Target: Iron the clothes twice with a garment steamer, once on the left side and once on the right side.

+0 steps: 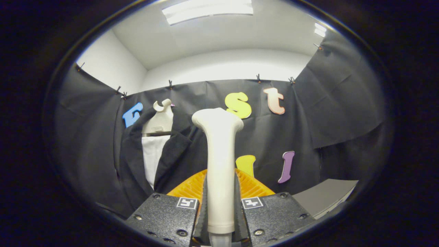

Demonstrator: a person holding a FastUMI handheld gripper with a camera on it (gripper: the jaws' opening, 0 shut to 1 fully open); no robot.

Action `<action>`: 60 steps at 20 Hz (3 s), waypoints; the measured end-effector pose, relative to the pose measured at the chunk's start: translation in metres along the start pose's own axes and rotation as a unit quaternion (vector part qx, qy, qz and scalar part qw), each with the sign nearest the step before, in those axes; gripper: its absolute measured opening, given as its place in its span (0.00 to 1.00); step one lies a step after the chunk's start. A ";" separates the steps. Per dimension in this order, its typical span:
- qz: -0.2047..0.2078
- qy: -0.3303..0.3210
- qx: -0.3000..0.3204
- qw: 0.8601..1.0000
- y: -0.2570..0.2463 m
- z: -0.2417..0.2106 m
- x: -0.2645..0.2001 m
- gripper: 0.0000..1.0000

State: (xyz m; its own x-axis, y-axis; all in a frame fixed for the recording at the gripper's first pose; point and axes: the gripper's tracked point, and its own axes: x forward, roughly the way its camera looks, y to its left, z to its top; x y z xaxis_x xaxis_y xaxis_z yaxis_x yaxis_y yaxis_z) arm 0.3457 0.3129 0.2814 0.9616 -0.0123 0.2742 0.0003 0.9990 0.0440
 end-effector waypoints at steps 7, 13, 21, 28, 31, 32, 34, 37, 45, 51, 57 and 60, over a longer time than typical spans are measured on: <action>0.009 0.009 -0.009 1.000 0.025 -0.017 0.018 0.34; 0.008 0.037 -0.026 0.999 0.032 -0.051 0.006 0.34; -0.009 0.074 -0.021 0.997 0.026 -0.089 -0.036 0.34; -0.034 0.122 -0.008 0.992 0.010 -0.138 -0.069 0.34; -0.042 0.142 -0.011 0.989 0.007 -0.159 -0.080 0.34; -0.042 0.147 -0.010 0.988 0.008 -0.164 -0.084 0.34; -0.040 0.157 -0.010 0.987 0.011 -0.174 -0.089 0.34; -0.037 0.168 -0.014 0.985 0.014 -0.184 -0.097 0.34; -0.022 0.216 -0.027 0.976 0.022 -0.226 -0.126 0.34; -0.012 0.266 -0.050 0.962 0.028 -0.279 -0.157 0.33; -0.010 0.303 -0.063 0.951 0.030 -0.317 -0.177 0.34; -0.011 0.323 -0.067 0.944 0.030 -0.336 -0.188 0.34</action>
State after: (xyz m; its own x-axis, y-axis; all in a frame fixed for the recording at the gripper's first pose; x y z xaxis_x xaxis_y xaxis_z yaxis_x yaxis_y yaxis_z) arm 0.2575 0.3597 -0.0912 0.9276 -0.0477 -0.3704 0.0148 0.9957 -0.0911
